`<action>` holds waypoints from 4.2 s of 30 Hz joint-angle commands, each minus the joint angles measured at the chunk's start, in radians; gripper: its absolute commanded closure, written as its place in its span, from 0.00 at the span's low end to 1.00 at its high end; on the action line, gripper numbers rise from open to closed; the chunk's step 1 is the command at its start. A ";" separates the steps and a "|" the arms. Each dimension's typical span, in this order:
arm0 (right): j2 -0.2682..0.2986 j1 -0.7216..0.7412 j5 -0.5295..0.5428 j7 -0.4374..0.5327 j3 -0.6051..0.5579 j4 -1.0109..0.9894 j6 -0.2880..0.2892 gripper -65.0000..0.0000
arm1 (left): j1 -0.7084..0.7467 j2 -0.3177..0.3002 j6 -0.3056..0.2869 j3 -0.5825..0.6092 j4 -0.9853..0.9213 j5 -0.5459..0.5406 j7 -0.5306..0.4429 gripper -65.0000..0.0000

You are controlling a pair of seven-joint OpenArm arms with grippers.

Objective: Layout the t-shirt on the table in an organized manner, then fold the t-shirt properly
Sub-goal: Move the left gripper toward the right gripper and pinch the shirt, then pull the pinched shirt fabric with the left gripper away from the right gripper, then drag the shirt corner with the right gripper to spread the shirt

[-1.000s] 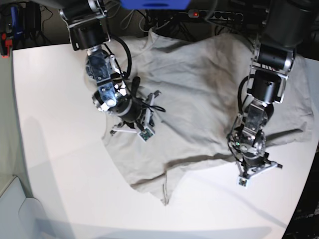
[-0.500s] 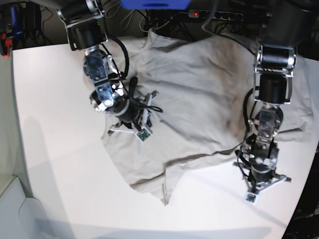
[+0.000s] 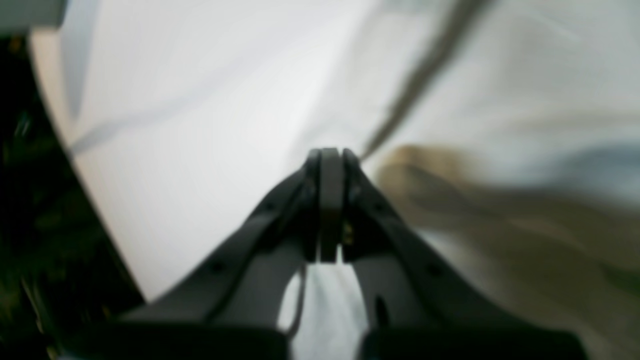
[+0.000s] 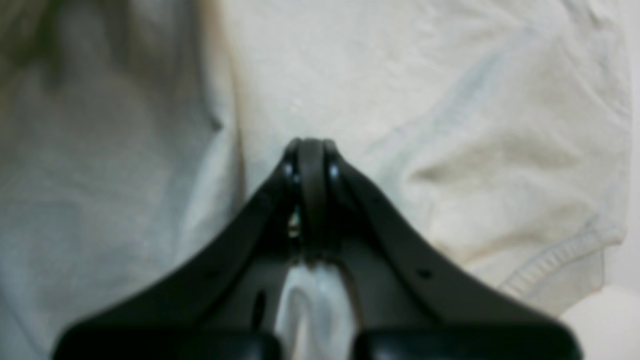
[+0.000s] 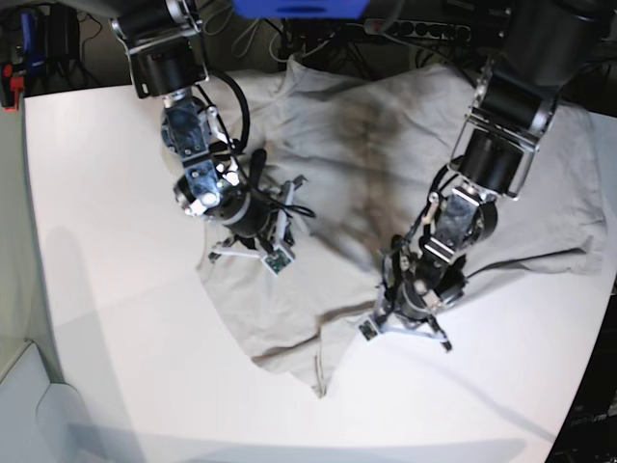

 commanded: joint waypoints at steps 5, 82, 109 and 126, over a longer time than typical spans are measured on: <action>0.014 -0.009 -0.057 -0.103 0.002 -0.010 0.009 1.00 | -0.032 0.021 -0.035 0.040 0.014 0.003 -0.012 1.00; 0.115 -0.121 -0.060 -0.190 0.002 0.134 0.114 1.00 | -0.190 -0.078 0.685 -0.439 -0.582 -0.001 -0.417 1.00; 0.109 -0.098 -0.058 -0.267 -0.029 0.425 0.145 1.00 | 0.290 -0.048 0.519 -0.448 0.366 -0.225 0.082 1.00; 0.112 0.228 -0.055 -0.184 0.052 -0.179 0.147 1.00 | 0.591 -0.022 0.435 -0.703 0.536 -0.227 0.141 1.00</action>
